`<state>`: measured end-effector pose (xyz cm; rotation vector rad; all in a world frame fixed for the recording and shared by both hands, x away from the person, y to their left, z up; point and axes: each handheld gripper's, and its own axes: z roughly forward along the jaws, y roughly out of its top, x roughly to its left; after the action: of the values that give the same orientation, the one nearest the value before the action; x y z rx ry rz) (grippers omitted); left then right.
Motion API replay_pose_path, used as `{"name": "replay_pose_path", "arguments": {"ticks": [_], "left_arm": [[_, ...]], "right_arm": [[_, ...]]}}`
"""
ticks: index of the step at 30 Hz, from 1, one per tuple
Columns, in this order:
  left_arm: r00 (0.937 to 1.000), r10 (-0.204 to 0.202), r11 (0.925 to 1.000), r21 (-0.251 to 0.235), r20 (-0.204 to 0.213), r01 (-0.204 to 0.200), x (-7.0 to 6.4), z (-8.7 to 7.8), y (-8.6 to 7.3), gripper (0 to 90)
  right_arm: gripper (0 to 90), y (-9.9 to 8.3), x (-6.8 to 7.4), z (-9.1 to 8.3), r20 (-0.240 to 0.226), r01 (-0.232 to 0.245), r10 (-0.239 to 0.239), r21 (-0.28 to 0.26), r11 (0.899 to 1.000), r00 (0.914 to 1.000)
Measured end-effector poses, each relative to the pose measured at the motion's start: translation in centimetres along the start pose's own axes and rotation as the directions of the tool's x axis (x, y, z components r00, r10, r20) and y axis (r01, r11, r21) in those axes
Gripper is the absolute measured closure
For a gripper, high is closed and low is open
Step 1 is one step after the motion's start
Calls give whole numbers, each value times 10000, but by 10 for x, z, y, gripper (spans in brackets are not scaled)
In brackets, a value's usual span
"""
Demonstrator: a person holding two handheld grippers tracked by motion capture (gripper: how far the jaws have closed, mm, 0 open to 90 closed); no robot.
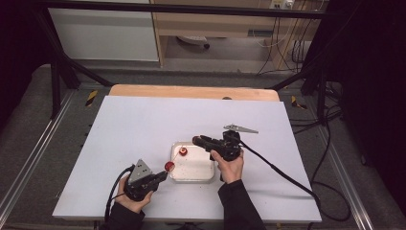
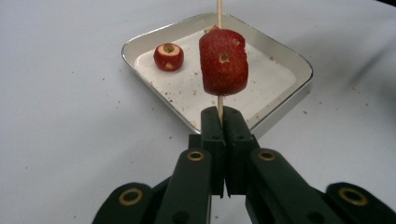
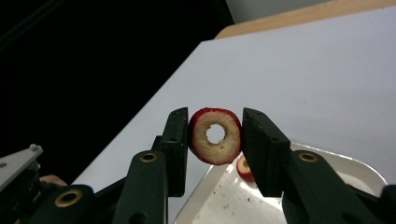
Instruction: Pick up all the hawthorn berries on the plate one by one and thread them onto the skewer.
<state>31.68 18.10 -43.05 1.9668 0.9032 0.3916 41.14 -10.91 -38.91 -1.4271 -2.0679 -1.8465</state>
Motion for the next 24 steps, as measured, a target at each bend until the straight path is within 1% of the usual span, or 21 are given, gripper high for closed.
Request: {"name": "replay_pose_path", "arguments": {"ticks": [4,8,10,12,16,18,21,22,23,24], "left_arm": [[10000,-73,9999,-71,37,73,-3,1,4,887],[9997,-199,9997,-133,117,200,-7,4,9,887],[9994,-319,9994,-153,152,321,-8,6,10,887],[9990,-394,9991,-174,210,398,-9,8,12,887],[9986,-496,9983,-305,173,501,-12,11,15,887],[9981,-579,9976,-370,191,586,-14,12,17,887],[9983,-544,9979,-351,186,551,-16,15,19,887],[9983,-548,9978,-354,218,556,-17,16,19,887],[9984,-536,9979,-353,201,543,-18,17,20,887],[9982,-563,9978,-338,214,570,-19,18,20,887]], "right_arm": [[631,1,1,0,-75,-16,11,-720,9974,10000],[631,1,3,-1,-67,55,-64,-1344,9909,10000],[631,1,4,-1,-62,2,-11,-1442,9895,10000],[631,1,4,-1,-120,-82,62,-1780,9840,9999],[631,1,4,-1,-154,-257,231,-2028,9789,9996],[631,1,3,-1,-165,-266,235,-2244,9741,9996],[631,1,2,-2,-182,-386,352,-2472,9682,9992],[631,2,2,-2,-272,-486,431,-2568,9652,9987],[631,2,2,-2,-272,-486,431,-2568,9652,9987],[632,2,2,-2,-308,-480,412,-2691,9619,9987]]}}
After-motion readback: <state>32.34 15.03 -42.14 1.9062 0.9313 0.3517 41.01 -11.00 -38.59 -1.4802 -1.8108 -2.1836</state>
